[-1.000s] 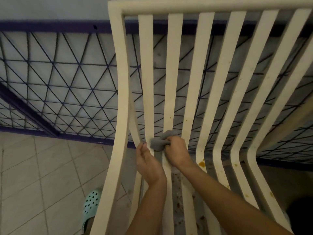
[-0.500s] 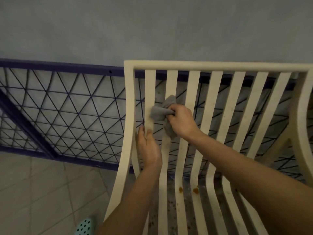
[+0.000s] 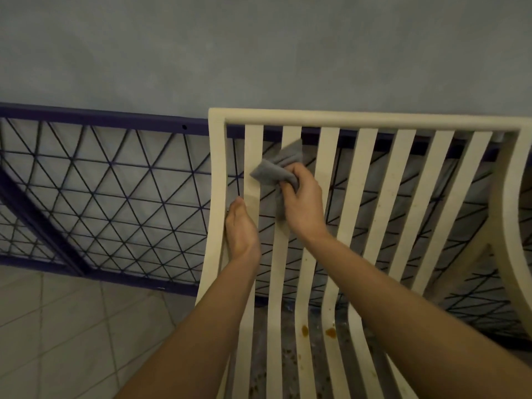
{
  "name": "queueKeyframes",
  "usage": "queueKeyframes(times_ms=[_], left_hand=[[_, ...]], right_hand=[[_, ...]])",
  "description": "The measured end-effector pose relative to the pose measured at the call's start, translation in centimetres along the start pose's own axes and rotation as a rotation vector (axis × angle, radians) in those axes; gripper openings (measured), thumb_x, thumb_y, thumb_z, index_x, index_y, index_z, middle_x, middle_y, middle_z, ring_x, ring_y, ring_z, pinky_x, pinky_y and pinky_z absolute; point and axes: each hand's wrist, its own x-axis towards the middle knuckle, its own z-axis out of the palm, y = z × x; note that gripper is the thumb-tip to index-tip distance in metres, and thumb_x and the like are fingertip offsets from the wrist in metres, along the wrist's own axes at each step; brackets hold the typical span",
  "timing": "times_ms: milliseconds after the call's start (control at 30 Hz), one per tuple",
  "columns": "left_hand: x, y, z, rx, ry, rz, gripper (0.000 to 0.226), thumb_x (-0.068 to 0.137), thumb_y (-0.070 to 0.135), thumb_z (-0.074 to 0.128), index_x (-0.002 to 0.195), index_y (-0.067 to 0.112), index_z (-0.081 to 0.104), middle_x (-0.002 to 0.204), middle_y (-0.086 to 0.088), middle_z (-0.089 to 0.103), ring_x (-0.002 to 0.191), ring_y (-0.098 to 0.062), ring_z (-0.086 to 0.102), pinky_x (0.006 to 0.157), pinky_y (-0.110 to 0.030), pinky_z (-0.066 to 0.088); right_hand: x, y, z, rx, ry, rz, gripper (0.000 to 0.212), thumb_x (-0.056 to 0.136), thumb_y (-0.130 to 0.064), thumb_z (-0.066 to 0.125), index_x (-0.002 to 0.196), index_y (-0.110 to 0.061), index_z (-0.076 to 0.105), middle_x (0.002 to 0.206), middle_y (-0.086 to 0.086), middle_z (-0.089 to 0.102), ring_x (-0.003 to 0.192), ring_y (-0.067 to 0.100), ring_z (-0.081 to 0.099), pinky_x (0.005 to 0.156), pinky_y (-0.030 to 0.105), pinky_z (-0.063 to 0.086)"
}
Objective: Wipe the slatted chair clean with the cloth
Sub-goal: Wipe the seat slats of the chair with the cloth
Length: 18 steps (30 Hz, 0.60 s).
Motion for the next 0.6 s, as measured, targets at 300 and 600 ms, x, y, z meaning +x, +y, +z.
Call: queueKeyframes(times_ms=[300, 600], left_hand=[[0.1, 0.2, -0.7, -0.007, -0.03, -0.042, 0.051, 0.097, 0.042, 0.044, 0.129, 0.005, 0.058, 0.132, -0.022, 0.056, 0.123, -0.037, 0.052, 0.109, -0.051, 0.037], [-0.1, 0.1, 0.1, 0.031, -0.064, 0.07, 0.035, 0.105, 0.027, 0.034, 0.133, 0.013, 0.051, 0.117, 0.004, 0.046, 0.112, -0.01, 0.04, 0.092, -0.022, 0.026]], right_hand=[[3.7, -3.2, -2.8, -0.08, -0.083, -0.008, 0.012, 0.095, -0.004, 0.05, 0.087, -0.01, 0.059, 0.078, 0.0, 0.058, 0.072, 0.008, 0.054, 0.065, 0.02, 0.046], [2.3, -2.3, 0.0, 0.112, 0.079, -0.014, 0.013, 0.098, -0.008, 0.05, 0.101, -0.011, 0.063, 0.097, 0.007, 0.063, 0.089, 0.014, 0.06, 0.082, 0.025, 0.052]])
